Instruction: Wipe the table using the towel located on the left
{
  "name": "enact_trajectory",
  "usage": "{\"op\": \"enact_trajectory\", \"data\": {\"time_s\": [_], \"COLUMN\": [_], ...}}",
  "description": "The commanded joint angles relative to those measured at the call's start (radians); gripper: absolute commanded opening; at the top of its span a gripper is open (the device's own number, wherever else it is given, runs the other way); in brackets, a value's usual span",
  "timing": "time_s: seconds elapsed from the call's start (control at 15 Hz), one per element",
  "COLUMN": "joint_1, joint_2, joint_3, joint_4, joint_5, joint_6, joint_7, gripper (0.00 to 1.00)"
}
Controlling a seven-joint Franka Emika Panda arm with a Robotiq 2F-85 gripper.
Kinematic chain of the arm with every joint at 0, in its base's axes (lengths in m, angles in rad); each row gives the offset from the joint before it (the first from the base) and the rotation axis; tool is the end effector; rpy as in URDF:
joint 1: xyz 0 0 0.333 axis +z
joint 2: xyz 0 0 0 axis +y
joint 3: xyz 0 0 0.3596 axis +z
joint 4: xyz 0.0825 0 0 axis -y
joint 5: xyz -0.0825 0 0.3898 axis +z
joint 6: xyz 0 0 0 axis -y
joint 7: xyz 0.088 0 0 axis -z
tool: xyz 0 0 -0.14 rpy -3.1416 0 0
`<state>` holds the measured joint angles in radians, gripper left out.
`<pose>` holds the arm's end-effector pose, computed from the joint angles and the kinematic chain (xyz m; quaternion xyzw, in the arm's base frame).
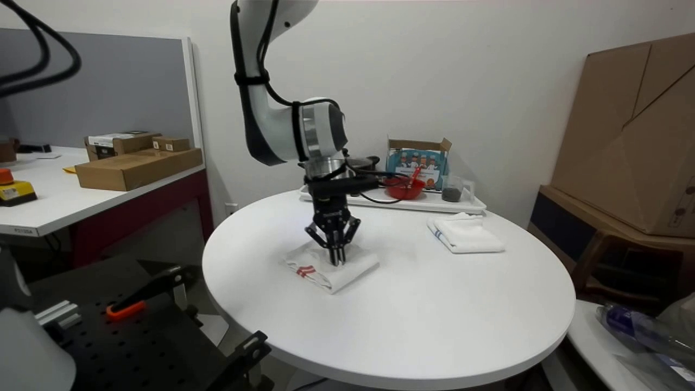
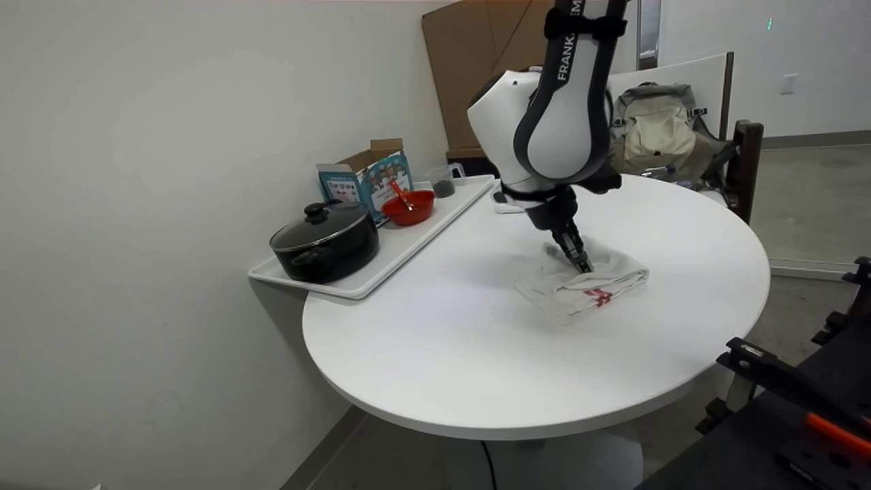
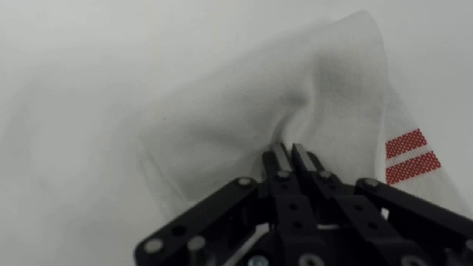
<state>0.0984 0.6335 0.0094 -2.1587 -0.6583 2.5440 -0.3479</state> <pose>0.5396 0.0551 0.0791 0.8506 0.4920 -0.1329 0.1297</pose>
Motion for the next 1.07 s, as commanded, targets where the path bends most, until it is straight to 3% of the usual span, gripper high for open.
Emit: {"op": "enact_trajectory", "data": {"time_s": [0.0,0.2,0.53,0.73,1.0], "joint_1": [0.060,0.118,0.126,0.119,0.043], "joint_2": [0.011,0.068,0.214,0.310,0.432], "joint_3": [0.057,0.034,-0.042,-0.094,-0.114], "joint_4": [-0.027,0.104,0.413,0.593,0.811], "joint_5": [-0.021,-0.031,-0.001,-0.002,0.051], "joint_6": [0.020,-0.014,-0.125,-0.232,-0.364], "joint_7": [0.012,0.058,0.124,0.156,0.120], "gripper": [0.07,0.07,0.07,0.07,0.07]}}
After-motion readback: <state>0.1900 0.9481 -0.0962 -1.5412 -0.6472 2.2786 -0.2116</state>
